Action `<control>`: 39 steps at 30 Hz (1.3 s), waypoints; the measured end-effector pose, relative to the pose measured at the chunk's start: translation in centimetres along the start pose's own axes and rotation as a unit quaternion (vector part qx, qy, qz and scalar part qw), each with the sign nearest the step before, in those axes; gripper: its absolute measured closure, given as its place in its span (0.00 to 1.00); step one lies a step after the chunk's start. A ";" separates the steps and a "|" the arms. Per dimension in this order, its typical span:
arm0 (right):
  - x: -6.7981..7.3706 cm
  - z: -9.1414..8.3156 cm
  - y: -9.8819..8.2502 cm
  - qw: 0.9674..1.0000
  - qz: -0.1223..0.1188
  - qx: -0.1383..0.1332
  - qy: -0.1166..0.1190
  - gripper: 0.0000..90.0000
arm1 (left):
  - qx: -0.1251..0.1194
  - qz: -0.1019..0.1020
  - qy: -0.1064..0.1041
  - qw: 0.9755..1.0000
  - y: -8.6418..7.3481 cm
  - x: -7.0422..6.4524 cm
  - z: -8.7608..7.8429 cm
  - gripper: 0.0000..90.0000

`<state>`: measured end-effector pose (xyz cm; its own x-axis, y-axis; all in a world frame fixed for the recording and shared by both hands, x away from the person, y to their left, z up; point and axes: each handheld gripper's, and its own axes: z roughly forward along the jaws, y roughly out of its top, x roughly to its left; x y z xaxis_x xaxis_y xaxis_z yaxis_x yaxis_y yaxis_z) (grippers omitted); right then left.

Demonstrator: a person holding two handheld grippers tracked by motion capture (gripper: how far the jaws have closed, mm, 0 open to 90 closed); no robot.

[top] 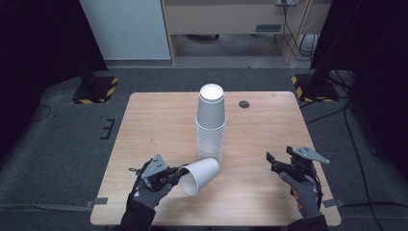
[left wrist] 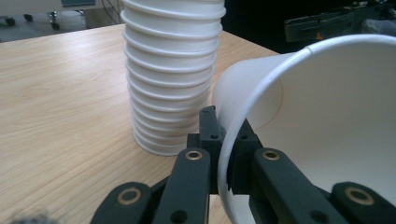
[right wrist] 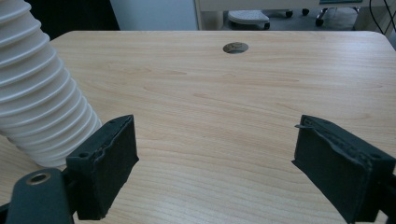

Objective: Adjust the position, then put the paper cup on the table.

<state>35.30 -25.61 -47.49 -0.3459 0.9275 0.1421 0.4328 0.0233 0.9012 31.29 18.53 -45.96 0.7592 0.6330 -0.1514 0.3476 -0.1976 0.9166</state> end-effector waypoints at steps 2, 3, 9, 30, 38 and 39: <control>0.0 0.0 0.0 1.000 0.001 0.000 -0.001 0.15 | 0.001 -0.002 0.002 1.000 -0.1 0.1 -0.3 0.96; -0.1 0.0 0.0 1.000 0.001 0.000 -0.001 0.15 | 0.000 -0.003 0.004 1.000 -0.1 0.2 -0.4 0.96; -0.2 0.0 0.0 1.000 0.004 0.000 -0.003 0.15 | -0.010 -0.016 0.022 1.000 -0.3 0.9 -2.1 0.96; -0.4 0.1 -0.2 1.000 0.000 0.005 -0.002 0.15 | 0.015 -0.069 0.123 0.990 -0.9 4.3 -4.6 0.96; -0.7 0.0 -0.3 1.000 0.000 0.006 -0.008 0.15 | 0.042 -0.085 0.153 0.984 -0.8 5.6 -4.8 0.96; -0.7 -0.1 -0.3 1.000 0.002 0.005 -0.009 0.15 | 0.045 -0.088 0.156 0.983 -0.9 5.8 -4.8 0.97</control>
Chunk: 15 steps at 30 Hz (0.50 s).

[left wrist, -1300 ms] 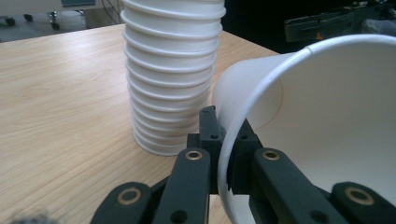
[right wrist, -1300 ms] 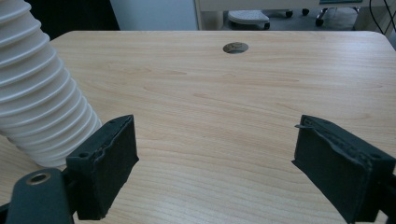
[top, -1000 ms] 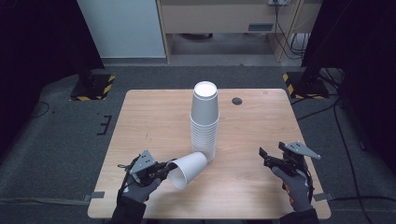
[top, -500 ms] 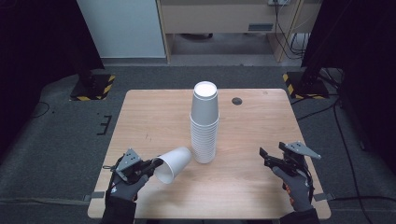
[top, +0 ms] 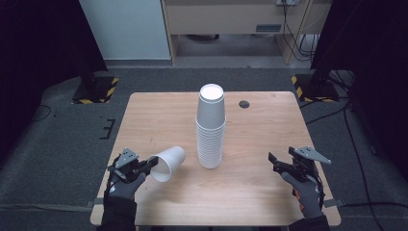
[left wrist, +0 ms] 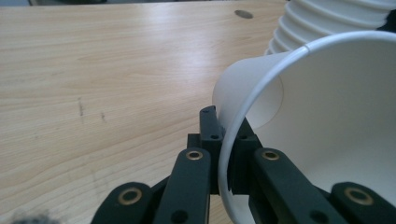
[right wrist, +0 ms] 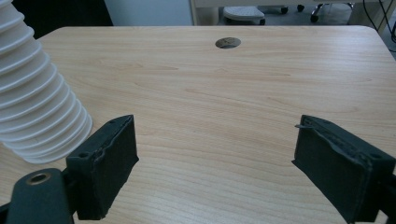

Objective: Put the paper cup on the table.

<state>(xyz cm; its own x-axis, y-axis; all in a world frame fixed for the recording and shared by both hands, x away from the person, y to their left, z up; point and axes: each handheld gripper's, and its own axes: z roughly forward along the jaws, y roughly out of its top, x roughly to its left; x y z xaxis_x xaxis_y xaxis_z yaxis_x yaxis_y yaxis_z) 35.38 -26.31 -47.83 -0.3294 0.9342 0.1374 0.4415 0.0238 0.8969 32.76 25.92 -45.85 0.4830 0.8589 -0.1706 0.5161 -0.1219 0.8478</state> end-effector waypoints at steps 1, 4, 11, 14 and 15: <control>0.0 0.0 0.0 1.000 0.000 -0.001 0.000 0.15 | 0.004 -0.003 0.002 1.000 0.0 0.2 0.0 0.96; 0.1 0.0 0.1 1.000 -0.001 0.000 -0.001 0.15 | 0.019 -0.011 0.008 1.000 0.0 0.9 0.0 0.96; 0.2 0.0 0.1 1.000 -0.005 0.000 -0.003 0.15 | 0.052 -0.021 0.021 0.998 1.0 2.6 -0.2 0.96; 0.1 0.0 0.1 1.000 -0.004 0.000 -0.004 0.15 | 0.065 -0.017 0.028 0.997 1.5 2.9 -0.3 0.96; 0.1 0.0 0.1 1.000 -0.005 0.000 -0.004 0.15 | 0.070 -0.015 0.031 0.997 1.7 3.0 -0.3 0.96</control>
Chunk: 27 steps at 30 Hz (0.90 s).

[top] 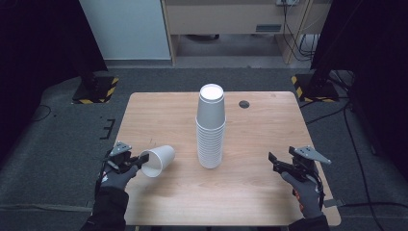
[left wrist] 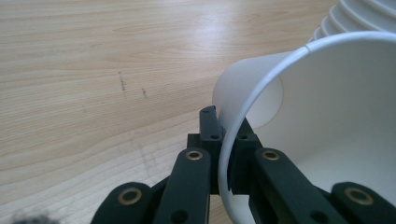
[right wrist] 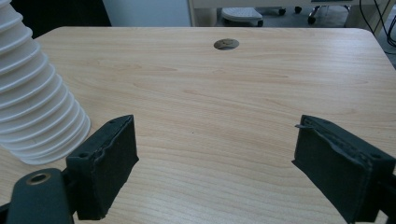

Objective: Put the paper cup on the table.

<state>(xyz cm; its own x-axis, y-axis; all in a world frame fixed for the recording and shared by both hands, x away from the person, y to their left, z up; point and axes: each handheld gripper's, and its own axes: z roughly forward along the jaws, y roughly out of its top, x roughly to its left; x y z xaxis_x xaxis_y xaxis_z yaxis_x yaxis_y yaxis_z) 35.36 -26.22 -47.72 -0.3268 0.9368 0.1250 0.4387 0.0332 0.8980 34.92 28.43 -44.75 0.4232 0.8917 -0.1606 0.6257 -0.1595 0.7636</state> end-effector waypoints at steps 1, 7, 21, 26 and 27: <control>0.0 0.0 0.0 1.000 0.000 0.001 0.000 0.15 | 0.006 -0.001 0.004 1.000 0.2 0.1 0.0 0.96; -0.1 0.0 -0.1 1.000 0.002 0.001 -0.002 0.14 | 0.036 0.007 0.022 0.999 1.0 0.6 -0.1 0.96; -0.1 0.0 -0.1 1.000 0.003 0.003 -0.002 0.15 | 0.117 0.014 0.054 0.992 2.6 1.9 0.0 0.96; -0.1 0.0 -0.1 1.000 0.002 0.003 -0.002 0.15 | 0.139 0.013 0.057 0.989 3.0 2.0 0.2 0.96; -0.1 0.0 -0.1 1.000 0.001 0.003 -0.002 0.15 | 0.144 0.009 0.058 0.988 3.0 2.1 0.3 0.96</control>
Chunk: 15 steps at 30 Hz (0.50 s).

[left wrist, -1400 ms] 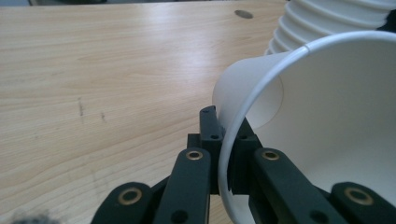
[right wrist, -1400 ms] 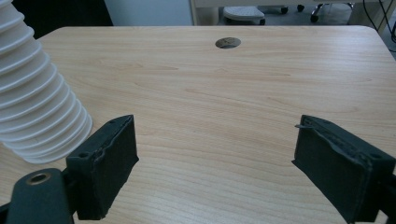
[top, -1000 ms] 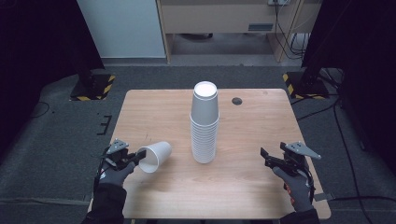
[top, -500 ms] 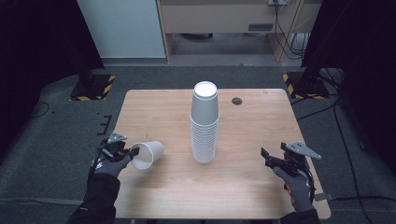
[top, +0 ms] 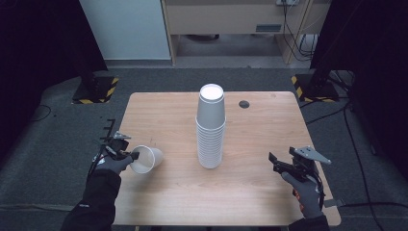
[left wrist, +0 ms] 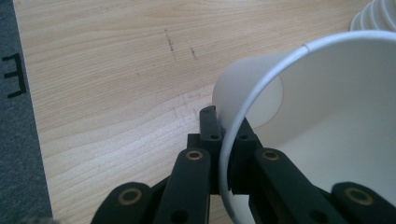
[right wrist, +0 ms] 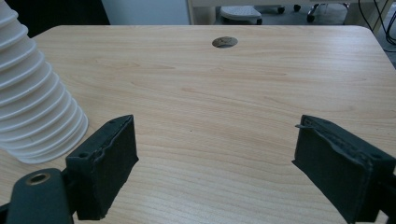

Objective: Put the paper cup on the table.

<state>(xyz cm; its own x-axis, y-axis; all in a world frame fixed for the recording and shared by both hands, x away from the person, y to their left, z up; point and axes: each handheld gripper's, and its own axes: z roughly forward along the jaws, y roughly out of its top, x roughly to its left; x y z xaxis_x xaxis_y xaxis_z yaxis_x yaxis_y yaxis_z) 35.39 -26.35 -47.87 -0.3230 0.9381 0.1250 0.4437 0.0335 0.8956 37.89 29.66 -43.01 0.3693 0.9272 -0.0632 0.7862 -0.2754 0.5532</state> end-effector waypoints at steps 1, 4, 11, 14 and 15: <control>0.0 0.0 0.0 1.000 0.001 0.000 0.000 0.15 | 0.007 0.001 0.000 1.000 0.1 0.1 0.1 0.96; 0.0 0.0 0.0 1.000 0.001 0.001 0.001 0.14 | 0.028 0.000 0.002 1.000 0.3 0.3 0.2 0.96; 0.0 0.1 -0.1 1.000 -0.001 0.002 0.002 0.15 | 0.071 0.003 0.016 0.997 1.2 0.5 -0.1 0.96; 0.1 0.1 -0.1 1.000 0.000 0.003 0.003 0.15 | 0.090 0.003 0.025 0.996 1.6 0.7 -0.3 0.96; 0.1 0.1 -0.1 1.000 0.000 0.003 0.003 0.15 | 0.095 0.000 0.028 0.995 1.7 0.7 -0.3 0.96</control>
<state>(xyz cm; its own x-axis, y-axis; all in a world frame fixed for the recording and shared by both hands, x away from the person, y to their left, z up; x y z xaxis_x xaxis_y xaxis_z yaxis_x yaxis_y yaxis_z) 35.39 -26.25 -47.95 -0.3282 0.9360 0.1269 0.4485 0.0361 0.8930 39.33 29.96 -41.88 0.3461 0.9381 -0.0144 0.8675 -0.3142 0.3856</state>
